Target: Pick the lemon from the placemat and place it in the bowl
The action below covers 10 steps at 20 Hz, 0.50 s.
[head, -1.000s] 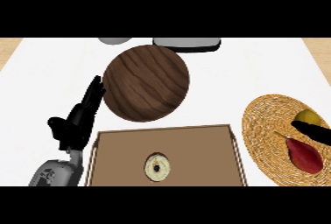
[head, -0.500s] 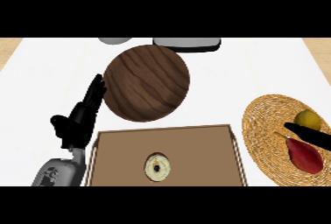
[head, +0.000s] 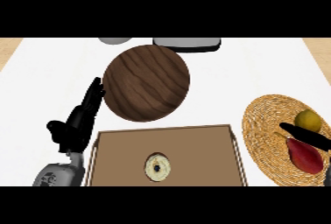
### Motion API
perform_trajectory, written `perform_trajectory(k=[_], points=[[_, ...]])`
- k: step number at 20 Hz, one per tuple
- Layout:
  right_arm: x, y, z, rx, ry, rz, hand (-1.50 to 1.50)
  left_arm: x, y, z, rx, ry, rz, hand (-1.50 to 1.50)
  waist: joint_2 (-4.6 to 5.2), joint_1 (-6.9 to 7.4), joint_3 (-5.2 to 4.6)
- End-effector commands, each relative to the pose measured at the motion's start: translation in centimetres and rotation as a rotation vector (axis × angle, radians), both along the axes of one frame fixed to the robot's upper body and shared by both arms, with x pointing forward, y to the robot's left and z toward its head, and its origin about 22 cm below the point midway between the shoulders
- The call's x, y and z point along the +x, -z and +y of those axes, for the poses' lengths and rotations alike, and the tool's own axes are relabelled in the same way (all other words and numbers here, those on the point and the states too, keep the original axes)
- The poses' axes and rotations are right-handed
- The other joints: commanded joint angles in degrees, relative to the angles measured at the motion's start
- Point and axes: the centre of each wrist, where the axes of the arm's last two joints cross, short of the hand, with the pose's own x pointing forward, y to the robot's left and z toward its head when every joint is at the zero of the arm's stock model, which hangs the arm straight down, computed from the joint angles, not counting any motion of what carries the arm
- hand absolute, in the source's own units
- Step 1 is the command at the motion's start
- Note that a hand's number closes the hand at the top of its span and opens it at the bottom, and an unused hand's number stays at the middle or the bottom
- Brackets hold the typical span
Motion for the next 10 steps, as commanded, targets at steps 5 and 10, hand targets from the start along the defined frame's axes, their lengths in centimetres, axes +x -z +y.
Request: perform_trajectory(k=[5,10], points=[[2.5,2.2,-1.7,-0.07,0.03,0.162,-1.5,-0.3,0.1,-0.4,0.002,0.009,-0.02,0.0,0.06,0.26,0.0],[2.9,2.6,-0.9,-0.037,-0.019,0.171,-1.5,0.2,1.0,-1.5,-0.015,0.0,0.001,0.0,0.02,0.06,-0.01]])
